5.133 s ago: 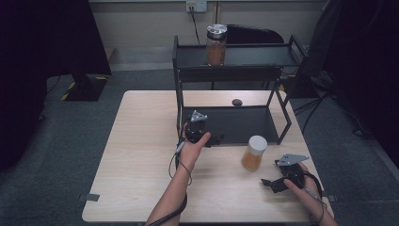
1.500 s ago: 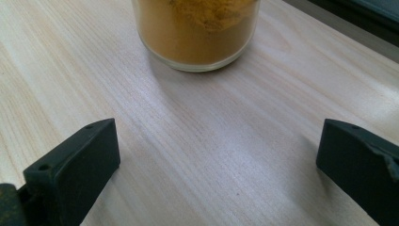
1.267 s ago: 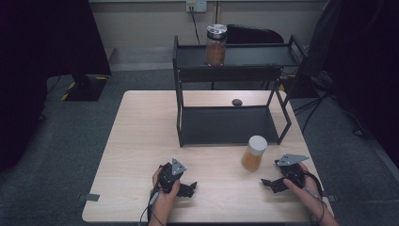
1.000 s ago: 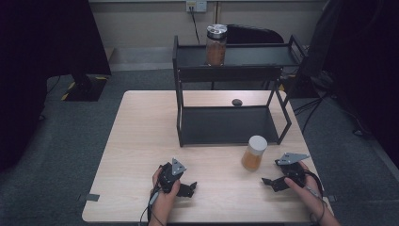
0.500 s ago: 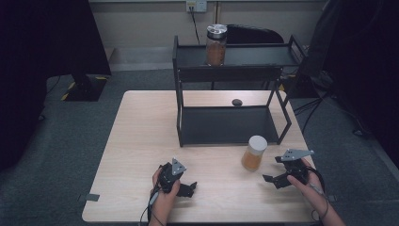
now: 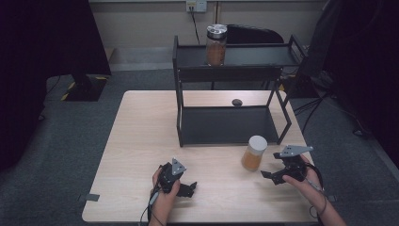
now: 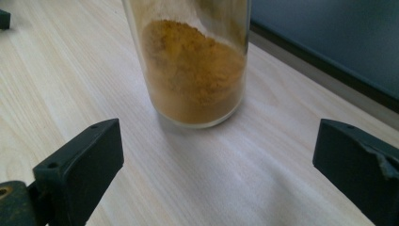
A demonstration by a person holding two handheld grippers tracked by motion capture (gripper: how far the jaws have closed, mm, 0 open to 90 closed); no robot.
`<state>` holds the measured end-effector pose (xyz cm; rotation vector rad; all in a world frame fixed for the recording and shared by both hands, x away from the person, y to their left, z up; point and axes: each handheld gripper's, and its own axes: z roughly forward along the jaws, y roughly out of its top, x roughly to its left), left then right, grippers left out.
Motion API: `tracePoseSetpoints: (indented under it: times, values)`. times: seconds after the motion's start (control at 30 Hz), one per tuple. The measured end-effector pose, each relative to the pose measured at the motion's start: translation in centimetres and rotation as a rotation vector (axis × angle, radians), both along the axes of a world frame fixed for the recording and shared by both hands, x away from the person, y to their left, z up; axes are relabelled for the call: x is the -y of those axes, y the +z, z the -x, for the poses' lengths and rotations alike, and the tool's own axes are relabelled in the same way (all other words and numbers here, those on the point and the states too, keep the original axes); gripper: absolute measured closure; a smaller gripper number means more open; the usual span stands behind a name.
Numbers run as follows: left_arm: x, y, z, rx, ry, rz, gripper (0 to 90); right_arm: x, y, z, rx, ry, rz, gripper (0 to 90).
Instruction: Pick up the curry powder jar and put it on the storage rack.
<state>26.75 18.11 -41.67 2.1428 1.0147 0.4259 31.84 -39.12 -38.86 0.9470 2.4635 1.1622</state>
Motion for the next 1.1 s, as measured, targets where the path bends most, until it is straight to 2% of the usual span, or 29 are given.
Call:
tracePoseSetpoints:
  times: [0.6, 1.1]
  values:
    - [0.0, 0.0, 0.0, 0.000, 0.000, 0.000, 0.1, -1.1, 1.3, -1.0, 0.026, 0.013, -0.016, 1.7]
    - [0.0, 0.0, 0.0, 0.000, 0.000, 0.000, 0.1, -1.7, 1.7, -2.0, 0.032, 0.009, -0.077, 1.6]
